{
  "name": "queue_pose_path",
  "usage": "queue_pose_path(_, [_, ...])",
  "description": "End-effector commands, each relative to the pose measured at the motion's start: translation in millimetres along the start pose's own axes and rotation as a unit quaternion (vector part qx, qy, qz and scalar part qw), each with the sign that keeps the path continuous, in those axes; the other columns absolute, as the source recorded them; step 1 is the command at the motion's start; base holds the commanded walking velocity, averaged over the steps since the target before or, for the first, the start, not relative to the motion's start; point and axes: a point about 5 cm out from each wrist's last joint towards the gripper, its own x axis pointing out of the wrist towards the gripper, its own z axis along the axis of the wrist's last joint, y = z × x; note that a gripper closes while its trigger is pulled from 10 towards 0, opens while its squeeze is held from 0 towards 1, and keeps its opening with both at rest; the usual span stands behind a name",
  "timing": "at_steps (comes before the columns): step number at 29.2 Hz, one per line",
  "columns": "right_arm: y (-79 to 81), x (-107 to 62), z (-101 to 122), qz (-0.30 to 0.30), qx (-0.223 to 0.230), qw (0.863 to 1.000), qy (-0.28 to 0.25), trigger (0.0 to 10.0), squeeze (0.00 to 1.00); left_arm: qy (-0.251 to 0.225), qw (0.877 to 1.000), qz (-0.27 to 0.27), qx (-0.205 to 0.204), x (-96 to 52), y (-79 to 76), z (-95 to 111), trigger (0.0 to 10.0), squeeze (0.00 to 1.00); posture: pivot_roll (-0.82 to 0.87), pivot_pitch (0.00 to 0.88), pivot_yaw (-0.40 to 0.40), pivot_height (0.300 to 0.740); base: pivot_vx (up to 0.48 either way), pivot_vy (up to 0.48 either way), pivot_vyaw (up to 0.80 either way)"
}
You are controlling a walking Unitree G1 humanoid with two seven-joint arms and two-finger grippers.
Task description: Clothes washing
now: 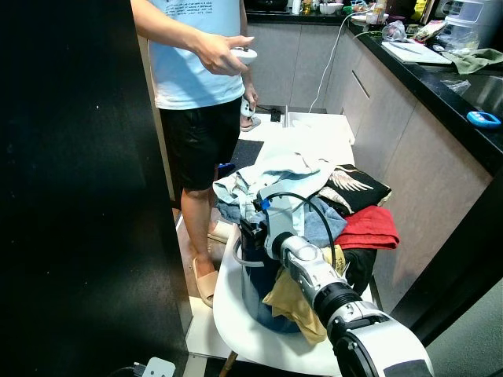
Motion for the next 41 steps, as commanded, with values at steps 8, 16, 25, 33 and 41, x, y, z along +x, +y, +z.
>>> queue_pose_path(8, [10.6, 3.1, 7.9, 0.039, 0.081, 0.996, -0.029, 0.0, 0.00, 0.059, 0.998, -0.020, -0.007, -7.7, -7.3, -29.5, 10.0, 0.00, -0.02, 0.000, -0.060, 0.740, 0.000, 0.000, 0.00])
queue_pose_path(16, [32.4, 5.9, 57.4, 0.173, 0.253, 0.939, -0.155, 0.0, 0.00, 0.057, 0.998, -0.021, -0.007, -6.1, -9.5, -26.3, 10.0, 0.00, -0.02, 0.000, -0.058, 0.740, 0.000, 0.000, 0.00])
queue_pose_path(25, [13.7, 3.6, 119.3, 0.155, 0.349, 0.885, -0.265, 0.0, 0.00, 0.054, 0.998, -0.021, -0.008, -5.1, -9.5, -23.8, 10.0, 0.00, -0.01, 0.000, -0.056, 0.740, 0.000, 0.000, 0.00])
queue_pose_path(33, [-3.7, -3.1, 146.7, 0.131, 0.368, 0.867, -0.308, 0.0, 0.00, 0.055, 0.998, -0.021, -0.010, -5.1, -9.7, -23.9, 10.0, 0.00, -0.02, 0.000, -0.056, 0.740, 0.000, 0.000, 0.00])
queue_pose_path(41, [-60.5, -31.0, 200.3, 0.023, 0.339, 0.850, -0.403, 0.0, 0.00, 0.054, 0.998, -0.022, -0.010, -4.8, -10.1, -23.1, 10.0, 0.00, -0.02, 0.000, -0.056, 0.740, 0.000, 0.000, 0.00])
